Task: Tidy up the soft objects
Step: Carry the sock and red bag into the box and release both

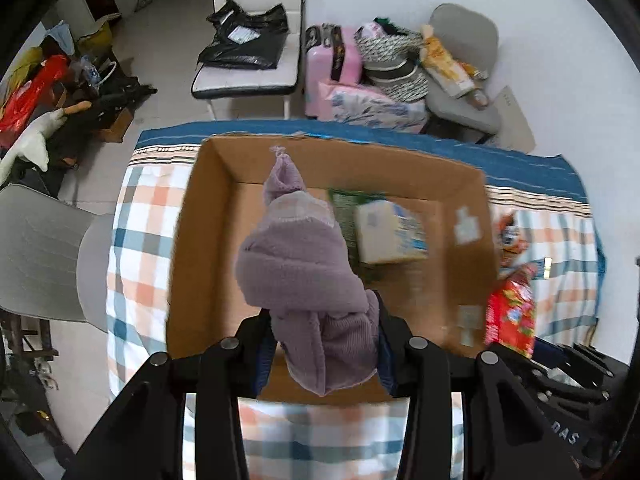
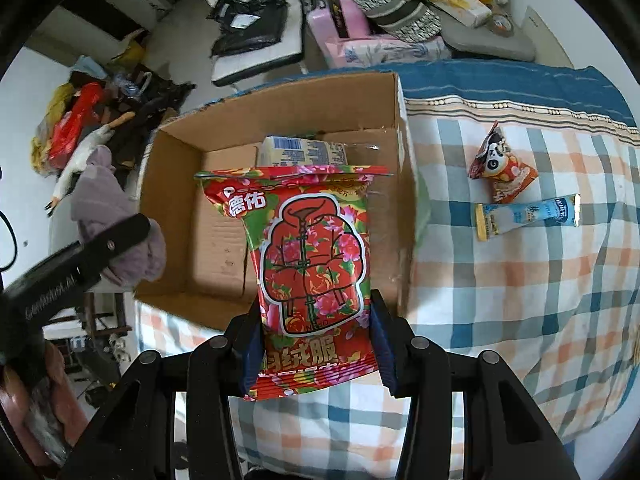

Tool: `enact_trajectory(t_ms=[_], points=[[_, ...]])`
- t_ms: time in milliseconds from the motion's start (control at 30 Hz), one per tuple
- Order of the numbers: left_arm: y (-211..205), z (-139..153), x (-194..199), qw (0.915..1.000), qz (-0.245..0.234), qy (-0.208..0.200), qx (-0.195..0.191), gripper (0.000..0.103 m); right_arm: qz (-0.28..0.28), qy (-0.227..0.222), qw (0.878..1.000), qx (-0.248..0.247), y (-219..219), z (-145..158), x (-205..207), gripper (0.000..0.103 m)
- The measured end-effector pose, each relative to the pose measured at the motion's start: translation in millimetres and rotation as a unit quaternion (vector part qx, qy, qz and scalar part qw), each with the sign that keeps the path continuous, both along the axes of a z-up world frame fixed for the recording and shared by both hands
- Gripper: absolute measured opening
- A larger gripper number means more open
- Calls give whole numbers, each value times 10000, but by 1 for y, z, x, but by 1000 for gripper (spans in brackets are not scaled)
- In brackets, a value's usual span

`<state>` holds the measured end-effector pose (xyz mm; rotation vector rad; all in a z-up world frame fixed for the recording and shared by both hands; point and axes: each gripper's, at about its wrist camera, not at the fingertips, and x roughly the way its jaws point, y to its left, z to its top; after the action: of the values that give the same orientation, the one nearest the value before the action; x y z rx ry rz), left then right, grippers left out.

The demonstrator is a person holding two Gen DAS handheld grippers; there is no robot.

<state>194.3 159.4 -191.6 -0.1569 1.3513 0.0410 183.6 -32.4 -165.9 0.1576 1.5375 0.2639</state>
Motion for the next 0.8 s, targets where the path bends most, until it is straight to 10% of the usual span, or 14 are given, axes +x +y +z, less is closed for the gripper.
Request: enact_trajectory(t_ms=[433,800], points=[[30,-106,78,9942,-297,1027,72,39,-183,689,9953,-662,33,-82,24,49],[33,-132,101,9911,-256,1282,251,43,-155,912,9910,-970,44,-107,32,51]])
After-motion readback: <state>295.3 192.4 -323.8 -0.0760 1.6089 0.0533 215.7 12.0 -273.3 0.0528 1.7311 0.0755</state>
